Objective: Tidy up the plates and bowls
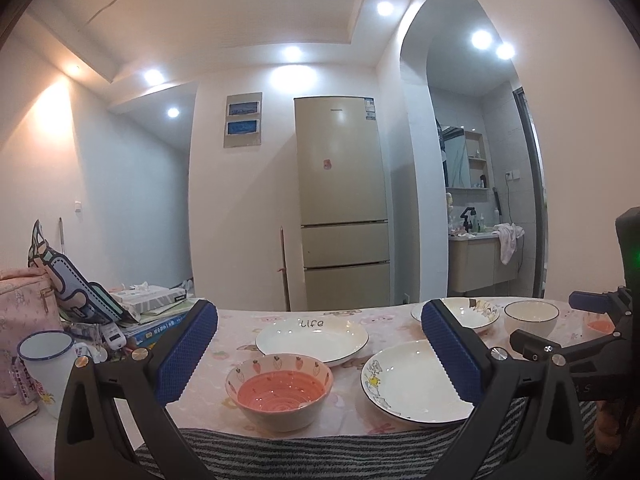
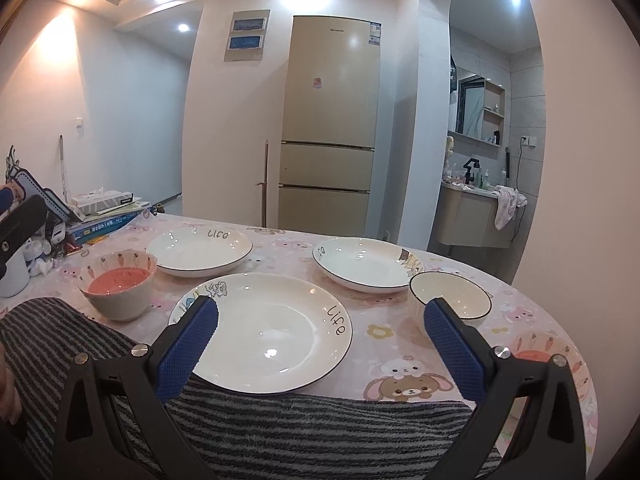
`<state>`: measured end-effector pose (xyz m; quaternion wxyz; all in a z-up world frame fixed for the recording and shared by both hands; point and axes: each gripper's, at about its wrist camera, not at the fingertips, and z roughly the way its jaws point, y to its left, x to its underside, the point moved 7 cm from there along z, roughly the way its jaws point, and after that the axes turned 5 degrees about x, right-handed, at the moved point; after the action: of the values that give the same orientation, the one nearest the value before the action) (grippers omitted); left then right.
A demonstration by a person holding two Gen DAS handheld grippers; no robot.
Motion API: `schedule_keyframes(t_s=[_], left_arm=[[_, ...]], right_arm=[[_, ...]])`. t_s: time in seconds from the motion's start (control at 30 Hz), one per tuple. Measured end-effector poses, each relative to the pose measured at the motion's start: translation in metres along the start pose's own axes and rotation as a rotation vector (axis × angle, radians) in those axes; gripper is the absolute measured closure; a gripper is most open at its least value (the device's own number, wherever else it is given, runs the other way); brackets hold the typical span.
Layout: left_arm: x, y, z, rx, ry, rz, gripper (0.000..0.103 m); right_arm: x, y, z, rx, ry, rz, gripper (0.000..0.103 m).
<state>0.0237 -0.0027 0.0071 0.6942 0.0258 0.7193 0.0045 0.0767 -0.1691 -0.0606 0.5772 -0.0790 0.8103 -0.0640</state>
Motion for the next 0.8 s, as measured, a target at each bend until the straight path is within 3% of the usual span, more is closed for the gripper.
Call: schedule_keyframes(t_s=[0.3, 0.5, 0.8], left_arm=[[0.000, -0.001, 0.002, 0.013, 0.005, 0.000, 0.000], [0.005, 0.001, 0.011, 0.017, 0.049, -0.013, 0.000], [0.003, -0.001, 0.004, 0.046, 0.036, -0.022, 0.000]], right_arm=[[0.000, 0.002, -0.001, 0.005, -0.012, -0.001, 0.000], [-0.003, 0.001, -0.016, 0.003, -0.084, 0.009, 0.000], [-0.011, -0.007, -0.034, -0.004, -0.169, 0.048, 0.000]])
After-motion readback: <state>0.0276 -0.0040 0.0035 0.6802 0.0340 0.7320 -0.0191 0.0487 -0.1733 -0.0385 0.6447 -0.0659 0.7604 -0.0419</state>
